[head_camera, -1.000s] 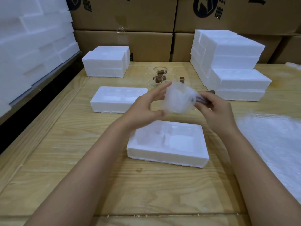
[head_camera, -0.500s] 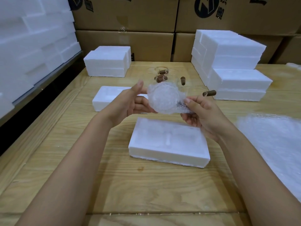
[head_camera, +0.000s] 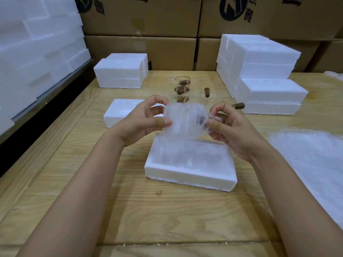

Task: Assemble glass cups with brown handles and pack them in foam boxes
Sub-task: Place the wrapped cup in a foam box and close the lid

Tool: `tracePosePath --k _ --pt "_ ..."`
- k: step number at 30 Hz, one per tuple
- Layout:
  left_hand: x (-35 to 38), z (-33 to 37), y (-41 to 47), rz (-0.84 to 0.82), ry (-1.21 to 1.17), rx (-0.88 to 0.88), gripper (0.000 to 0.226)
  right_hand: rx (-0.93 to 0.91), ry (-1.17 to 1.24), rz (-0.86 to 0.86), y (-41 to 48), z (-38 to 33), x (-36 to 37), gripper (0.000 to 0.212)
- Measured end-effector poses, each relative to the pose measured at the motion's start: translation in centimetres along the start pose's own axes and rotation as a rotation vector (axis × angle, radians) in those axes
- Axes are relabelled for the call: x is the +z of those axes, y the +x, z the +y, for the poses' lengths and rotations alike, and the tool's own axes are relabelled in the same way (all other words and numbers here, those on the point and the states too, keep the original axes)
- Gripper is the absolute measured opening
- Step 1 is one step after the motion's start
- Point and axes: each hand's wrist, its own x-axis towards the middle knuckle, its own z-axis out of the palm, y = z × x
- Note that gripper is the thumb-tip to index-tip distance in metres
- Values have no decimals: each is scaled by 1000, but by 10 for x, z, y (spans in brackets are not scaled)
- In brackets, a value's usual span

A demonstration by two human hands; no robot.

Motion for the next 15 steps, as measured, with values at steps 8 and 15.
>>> tracePosePath --k 8,15 --pt "-5 3 -3 -135 75 29 63 -51 -103 -110 -3 -2 -1 23" --pt "-8 10 -6 -213 185 -10 56 -19 -233 -134 -4 -5 1 22"
